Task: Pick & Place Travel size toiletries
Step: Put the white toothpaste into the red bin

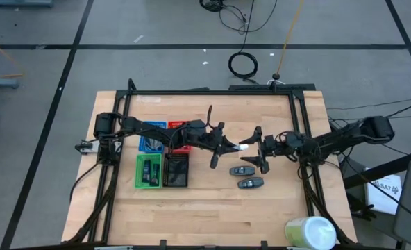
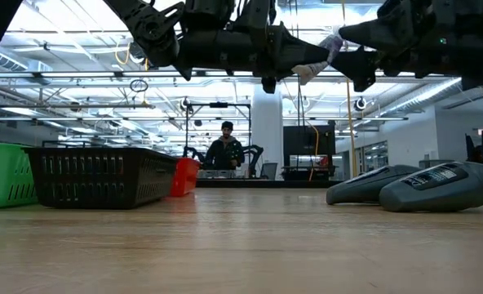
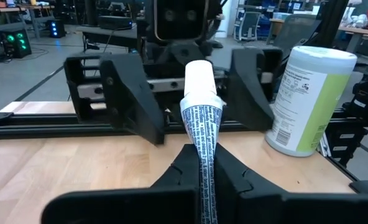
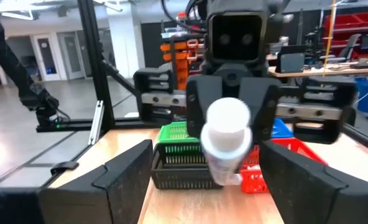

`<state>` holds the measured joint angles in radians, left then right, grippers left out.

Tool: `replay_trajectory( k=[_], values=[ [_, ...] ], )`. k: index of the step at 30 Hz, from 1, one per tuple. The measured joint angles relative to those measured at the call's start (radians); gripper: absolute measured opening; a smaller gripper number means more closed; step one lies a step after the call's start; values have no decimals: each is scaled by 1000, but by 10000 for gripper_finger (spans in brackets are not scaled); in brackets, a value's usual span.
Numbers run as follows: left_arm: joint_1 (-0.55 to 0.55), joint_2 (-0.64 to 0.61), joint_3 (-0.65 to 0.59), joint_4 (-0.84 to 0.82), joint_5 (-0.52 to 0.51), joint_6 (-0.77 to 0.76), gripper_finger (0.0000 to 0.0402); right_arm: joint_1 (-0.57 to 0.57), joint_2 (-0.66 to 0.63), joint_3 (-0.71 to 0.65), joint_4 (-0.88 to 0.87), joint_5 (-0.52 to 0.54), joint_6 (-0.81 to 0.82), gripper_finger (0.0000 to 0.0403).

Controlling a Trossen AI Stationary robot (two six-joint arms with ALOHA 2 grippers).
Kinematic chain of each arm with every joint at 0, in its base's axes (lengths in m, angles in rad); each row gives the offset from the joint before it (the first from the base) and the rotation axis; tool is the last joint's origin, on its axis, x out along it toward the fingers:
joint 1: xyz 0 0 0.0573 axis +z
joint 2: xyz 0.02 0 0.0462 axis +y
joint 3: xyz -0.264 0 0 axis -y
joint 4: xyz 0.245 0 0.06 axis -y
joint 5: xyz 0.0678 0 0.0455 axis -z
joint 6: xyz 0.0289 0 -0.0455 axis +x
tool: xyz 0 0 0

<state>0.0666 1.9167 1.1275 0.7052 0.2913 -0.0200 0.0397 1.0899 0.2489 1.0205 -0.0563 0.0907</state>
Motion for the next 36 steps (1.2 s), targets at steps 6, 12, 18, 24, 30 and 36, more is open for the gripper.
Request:
replay_trajectory(
  k=[6, 12, 18, 24, 30, 36],
  values=[
    [-1, 0, 0, -8, -1, -2, 19, 5, 61, 33, 0, 2, -5, 270],
    [-6, 0, 0, -30, -4, -5, 5, 5, 66, 34, 2, 2, -6, 250],
    [9, -26, 0, -171, -36, -33, 11, 4, 63, 35, -3, 4, -3, 242],
    [12, -148, 0, -442, -117, -7, 8, 5, 62, 36, -30, 12, -11, 243],
    [-20, -333, -86, -584, -364, 21, 7, -8, 14, 25, -96, -7, -24, 243],
    [-23, -541, -338, -612, -556, -178, 6, -54, -150, 4, -298, 0, 40, 236]
  ],
)
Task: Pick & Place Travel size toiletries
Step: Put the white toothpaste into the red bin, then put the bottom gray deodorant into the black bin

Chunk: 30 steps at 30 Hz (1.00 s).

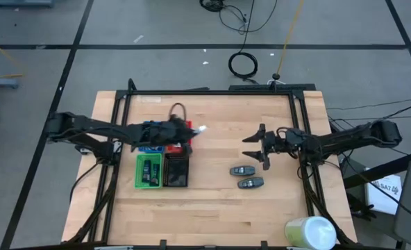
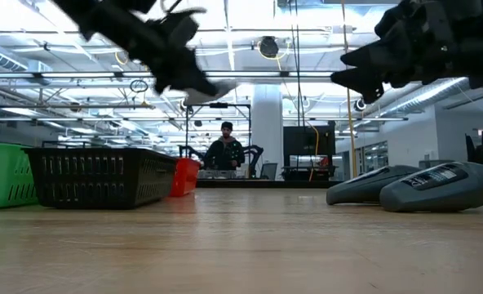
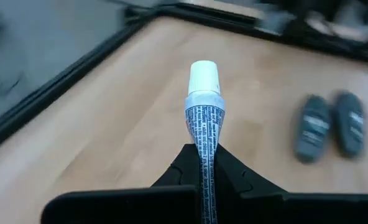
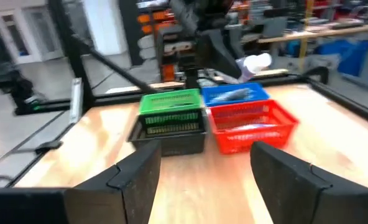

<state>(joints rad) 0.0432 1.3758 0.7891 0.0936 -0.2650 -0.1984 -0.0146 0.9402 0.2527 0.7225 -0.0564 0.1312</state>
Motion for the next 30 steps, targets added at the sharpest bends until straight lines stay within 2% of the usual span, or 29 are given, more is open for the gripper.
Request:
replay_trajectory(
  k=[4, 7, 13, 18, 23, 30],
  values=[
    [-15, -81, -147, -13, -125, -219, 6, -27, -103, 0, -153, 3, 10, 230],
    [-29, -107, -218, -18, -144, -328, 5, -43, -151, 0, -215, 6, -5, 226],
    [-26, -87, -261, -74, -147, -526, 11, -50, -175, 0, -250, 2, -2, 216],
    [-18, -87, -265, -82, -147, -608, 15, -49, -170, 0, -248, 2, 12, 215],
    [5, -87, -265, -73, -147, -726, 47, -49, -171, 0, -256, 2, 14, 213],
    [46, -87, -265, -75, -147, -762, 112, -49, -171, 0, -262, 0, 14, 212]
  ],
)
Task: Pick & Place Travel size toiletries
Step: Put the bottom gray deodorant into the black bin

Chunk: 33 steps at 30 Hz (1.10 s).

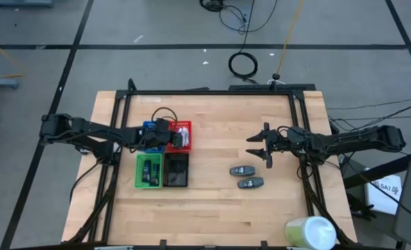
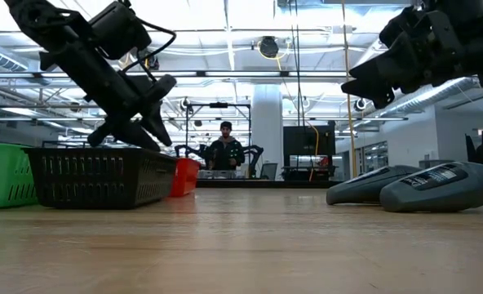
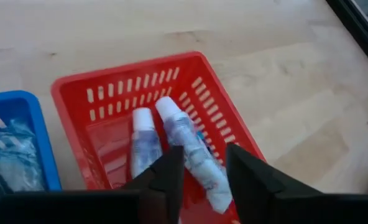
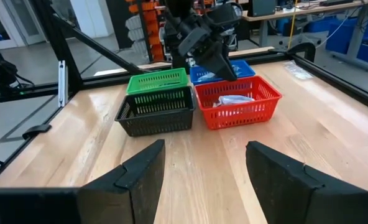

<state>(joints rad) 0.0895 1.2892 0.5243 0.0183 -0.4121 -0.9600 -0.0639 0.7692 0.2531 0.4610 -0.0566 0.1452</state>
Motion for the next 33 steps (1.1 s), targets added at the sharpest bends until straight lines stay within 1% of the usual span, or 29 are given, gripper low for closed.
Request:
replay_trajectory(
  k=[4, 7, 9, 11, 13, 15, 18, 20, 24, 26, 29, 33],
  values=[
    [17, 0, 0, 2, 5, 8, 155, 0, 0, 0, -2, -1, 1, 212],
    [24, 0, 0, 55, 37, 106, 181, 0, 0, 0, -1, -27, 24, 212],
    [24, 0, 0, 140, 63, 185, 194, 8, 0, 0, 7, -74, 26, 212],
    [24, 0, 0, 239, 104, 249, 203, 43, 1, 0, 13, -103, 27, 212],
    [24, 0, 0, 349, 159, 327, 208, 99, 9, 0, 13, -86, 27, 212],
    [24, 0, 1, 460, 231, 414, 208, 164, 29, 9, -17, -11, 26, 212],
    [23, 0, 1, 582, 331, 522, 206, 258, 91, 62, -168, 131, 27, 212],
    [22, -1, 1, 627, 346, 555, 202, 313, 149, 124, -309, 178, 31, 212],
    [22, -1, 1, 641, 340, 566, 194, 431, 271, 284, -572, 184, 95, 212],
    [22, -1, 1, 631, 334, 566, 192, 488, 334, 354, -667, 185, 123, 212],
    [22, -1, 1, 620, 333, 559, 192, 550, 418, 417, -742, 185, 131, 212],
    [22, -1, 1, 615, 333, 554, 197, 574, 507, 421, -793, 186, 161, 207]
  ],
)
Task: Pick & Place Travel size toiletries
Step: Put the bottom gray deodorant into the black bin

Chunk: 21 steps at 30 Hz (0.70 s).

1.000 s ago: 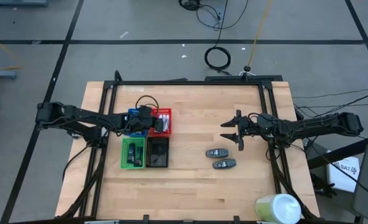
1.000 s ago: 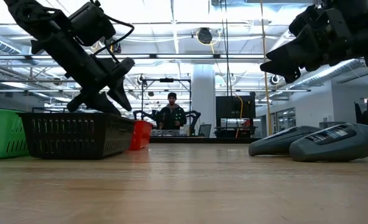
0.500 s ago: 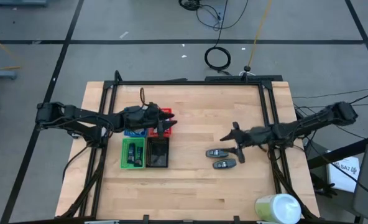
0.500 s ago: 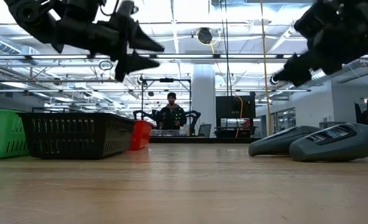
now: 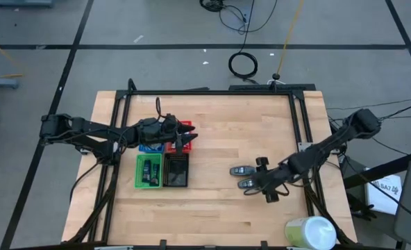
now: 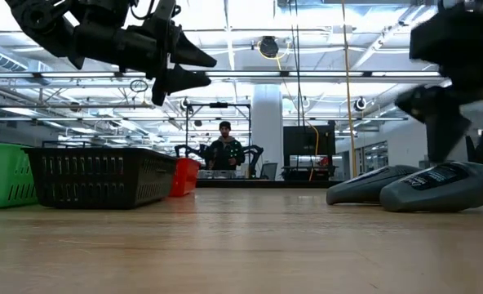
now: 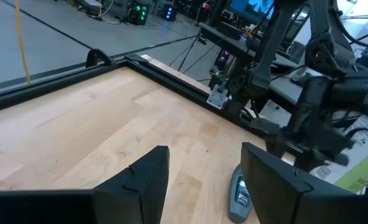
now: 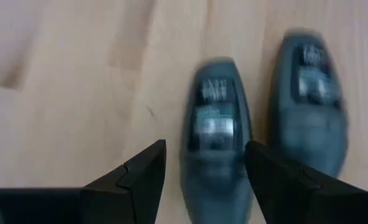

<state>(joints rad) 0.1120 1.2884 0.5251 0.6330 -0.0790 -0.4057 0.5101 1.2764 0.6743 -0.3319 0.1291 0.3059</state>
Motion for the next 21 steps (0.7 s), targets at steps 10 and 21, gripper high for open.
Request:
replay_trajectory(
  k=[10, 21],
  values=[
    [0, 0, 0, -10, 0, -20, 198, 0, 86, 1, 11, -22, 49, 230],
    [0, 0, 0, -10, -1, -26, 198, -6, 152, -1, 16, -61, 46, 218]
  ],
)
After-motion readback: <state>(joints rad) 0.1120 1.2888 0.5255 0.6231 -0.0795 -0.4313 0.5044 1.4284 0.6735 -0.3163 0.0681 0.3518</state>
